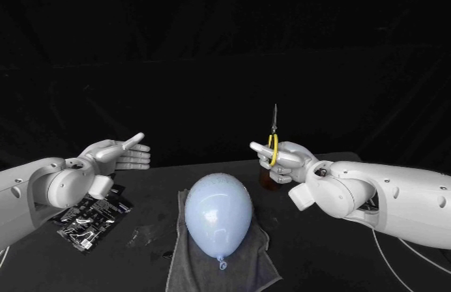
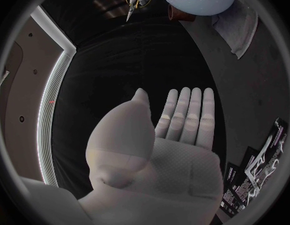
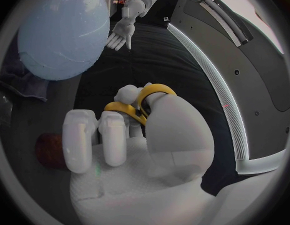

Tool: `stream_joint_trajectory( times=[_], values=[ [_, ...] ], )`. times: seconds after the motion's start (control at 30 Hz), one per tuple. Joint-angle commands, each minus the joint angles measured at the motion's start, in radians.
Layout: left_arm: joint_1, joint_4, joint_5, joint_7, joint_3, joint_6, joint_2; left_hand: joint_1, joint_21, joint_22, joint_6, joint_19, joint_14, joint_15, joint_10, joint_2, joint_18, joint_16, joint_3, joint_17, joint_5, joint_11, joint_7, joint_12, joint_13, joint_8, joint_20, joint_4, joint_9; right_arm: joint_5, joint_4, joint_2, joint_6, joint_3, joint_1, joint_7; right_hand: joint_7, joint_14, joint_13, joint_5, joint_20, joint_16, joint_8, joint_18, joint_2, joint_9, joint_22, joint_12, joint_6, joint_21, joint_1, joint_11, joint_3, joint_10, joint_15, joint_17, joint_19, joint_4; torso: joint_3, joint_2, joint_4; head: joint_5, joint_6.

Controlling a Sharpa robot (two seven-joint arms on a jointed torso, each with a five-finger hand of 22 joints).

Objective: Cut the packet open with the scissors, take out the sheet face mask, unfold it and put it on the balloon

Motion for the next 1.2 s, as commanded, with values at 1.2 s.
stream_joint_trajectory(
  times=[1.2],
  values=[
    [-0.035, 0.021, -0.137, 0.160, -0.006, 0.031, -0.114, 0.365, 0.087, 0.019, 0.039, 0.128, 0.119, -0.046, 0.069, -0.025, 0.014, 0.082, -0.033, 0.047, -0.003, -0.039, -0.016, -0.010, 0.000, -0.006, -0.044, -0.056, -0.020, -0.031, 0.076, -0.024, 0.244, 0.001, -0.011, 0.037, 0.079, 0.106, 0.281, 0.015, 0.053, 0.003, -0.588, -0.016, -0.036, -0.372, 0.254, 1.001, -0.080, 0.033, 0.103, 0.004, 0.159, 0.216, 0.056, 0.260, 0.093, -0.188, 0.0017, -0.004, 0.0006, 0.214, -0.037]
  ],
)
